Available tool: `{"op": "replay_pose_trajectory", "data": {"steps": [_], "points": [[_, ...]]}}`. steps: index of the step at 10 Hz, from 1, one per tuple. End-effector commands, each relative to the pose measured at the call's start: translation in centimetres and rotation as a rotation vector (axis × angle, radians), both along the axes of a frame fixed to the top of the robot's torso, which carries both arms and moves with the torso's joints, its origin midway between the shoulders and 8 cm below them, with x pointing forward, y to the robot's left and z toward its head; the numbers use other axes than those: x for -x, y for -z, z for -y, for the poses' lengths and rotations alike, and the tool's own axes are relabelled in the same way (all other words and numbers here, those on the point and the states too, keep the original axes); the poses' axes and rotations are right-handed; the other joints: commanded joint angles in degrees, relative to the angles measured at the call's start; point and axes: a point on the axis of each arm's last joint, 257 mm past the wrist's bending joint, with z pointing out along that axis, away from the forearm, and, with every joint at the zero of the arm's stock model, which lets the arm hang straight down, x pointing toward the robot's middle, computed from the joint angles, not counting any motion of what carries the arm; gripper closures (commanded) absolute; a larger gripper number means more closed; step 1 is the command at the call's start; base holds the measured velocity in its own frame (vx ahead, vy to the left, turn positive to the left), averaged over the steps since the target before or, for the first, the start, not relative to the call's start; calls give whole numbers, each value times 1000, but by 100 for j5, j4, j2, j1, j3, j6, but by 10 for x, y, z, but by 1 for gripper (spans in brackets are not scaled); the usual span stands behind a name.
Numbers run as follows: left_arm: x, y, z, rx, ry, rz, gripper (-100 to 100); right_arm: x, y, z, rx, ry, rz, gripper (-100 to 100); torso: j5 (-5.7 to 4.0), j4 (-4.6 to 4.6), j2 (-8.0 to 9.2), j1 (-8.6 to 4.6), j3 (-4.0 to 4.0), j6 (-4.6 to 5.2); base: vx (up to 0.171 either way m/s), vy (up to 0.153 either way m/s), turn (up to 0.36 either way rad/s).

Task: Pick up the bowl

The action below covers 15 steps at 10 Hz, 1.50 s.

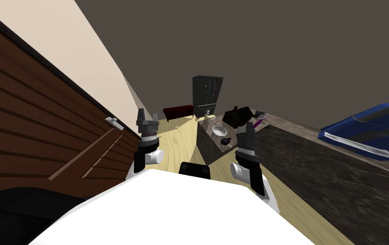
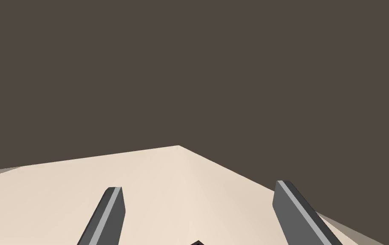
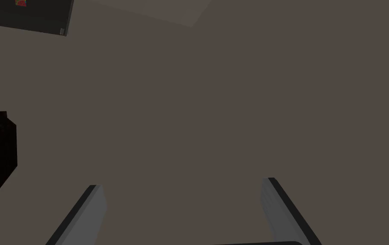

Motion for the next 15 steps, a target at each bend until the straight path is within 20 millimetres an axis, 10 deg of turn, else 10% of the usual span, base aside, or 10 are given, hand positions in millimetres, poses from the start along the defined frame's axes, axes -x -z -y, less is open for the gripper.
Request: {"op": "replay_pose_trajectory", "data": {"steps": [1,15], "points": [[0,0,0,0,0,0,0,-2,-1,-5,58,-17,-7,-100,0,0,0,0,0,0,-42,62,26],[0,0,0,0,0,0,0,-28,41,-62,569,-147,-126,-100,7,2,9,24,6,0,-50,104,16]]}}
